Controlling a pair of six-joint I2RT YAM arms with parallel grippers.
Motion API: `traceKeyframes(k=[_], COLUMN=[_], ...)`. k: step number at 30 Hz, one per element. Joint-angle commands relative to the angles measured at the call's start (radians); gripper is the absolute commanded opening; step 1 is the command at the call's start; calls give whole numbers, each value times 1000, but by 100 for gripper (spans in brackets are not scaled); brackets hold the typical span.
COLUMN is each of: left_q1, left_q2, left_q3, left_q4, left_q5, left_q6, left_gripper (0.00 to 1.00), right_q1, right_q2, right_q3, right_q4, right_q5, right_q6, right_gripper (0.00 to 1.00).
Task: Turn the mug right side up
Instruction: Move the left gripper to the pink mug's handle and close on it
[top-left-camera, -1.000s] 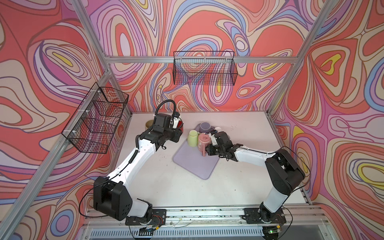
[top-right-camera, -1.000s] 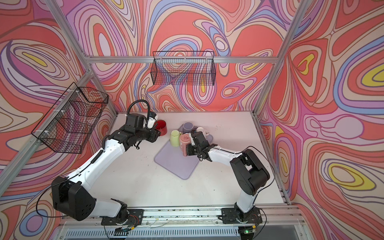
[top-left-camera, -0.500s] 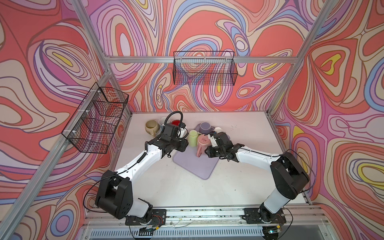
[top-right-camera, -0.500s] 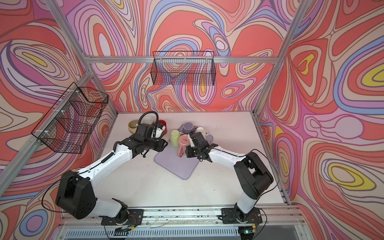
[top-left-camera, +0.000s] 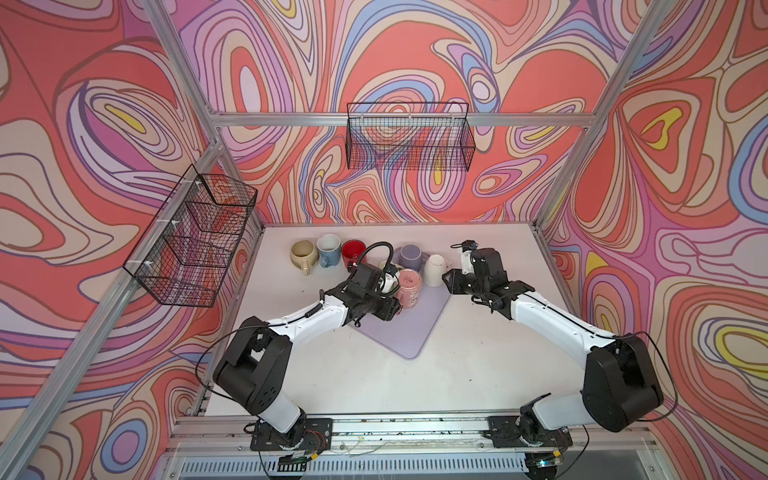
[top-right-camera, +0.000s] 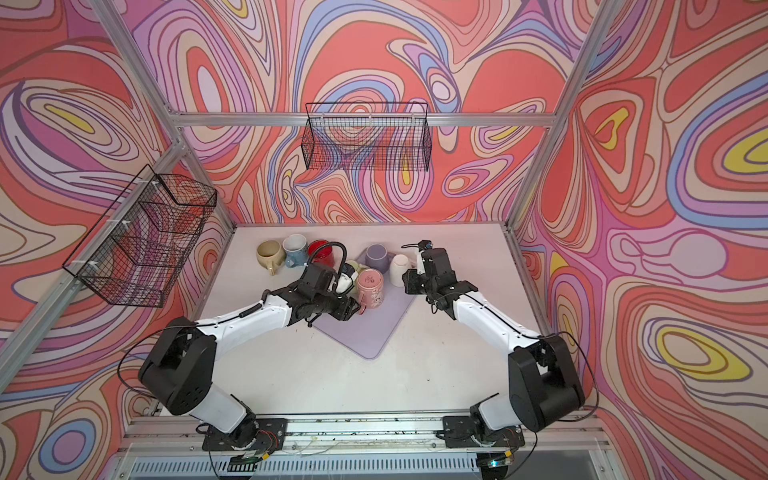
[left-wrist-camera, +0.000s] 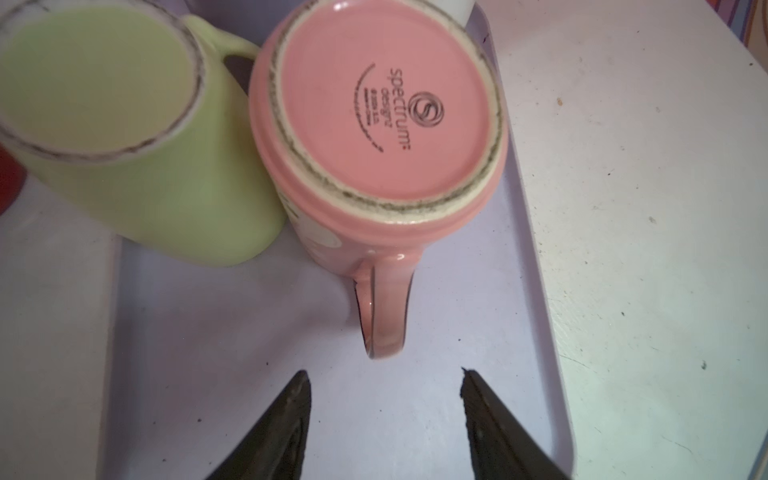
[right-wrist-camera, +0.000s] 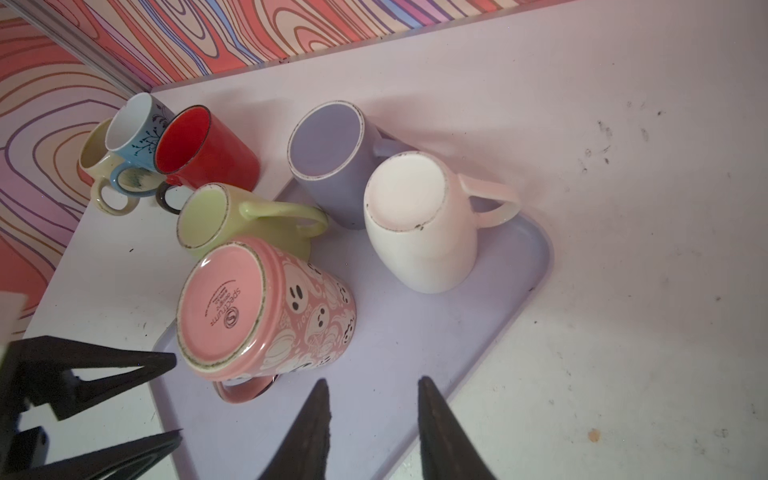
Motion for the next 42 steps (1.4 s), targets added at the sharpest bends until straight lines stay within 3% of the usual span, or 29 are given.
traceKeyframes(k=[1,11,22,28,42], left_q1=[-13,-26,-32,-35,-38], left_q2=[50,183,235,256,199], left_q3=[-13,3,-6,-4,-72], left_q4=[89,230,295,292,355], left_q5=[-40,-35,-74,-104,-150], left_q6=[-27,-69,-65,-52,-49], left_gripper=[62,64,59,51,19], right_q1=[-13,-30,-44,-47,-47], right_q2=[-30,-66,-80,-90,-97], right_q3=[-23,-77,-104,-110,-124], right_q4=[1,48,82,84,100], right_q5=[12,0,1,12,15], right_q6=[-15,-18,-9,-3,19], right_gripper=[36,41,40,39,37])
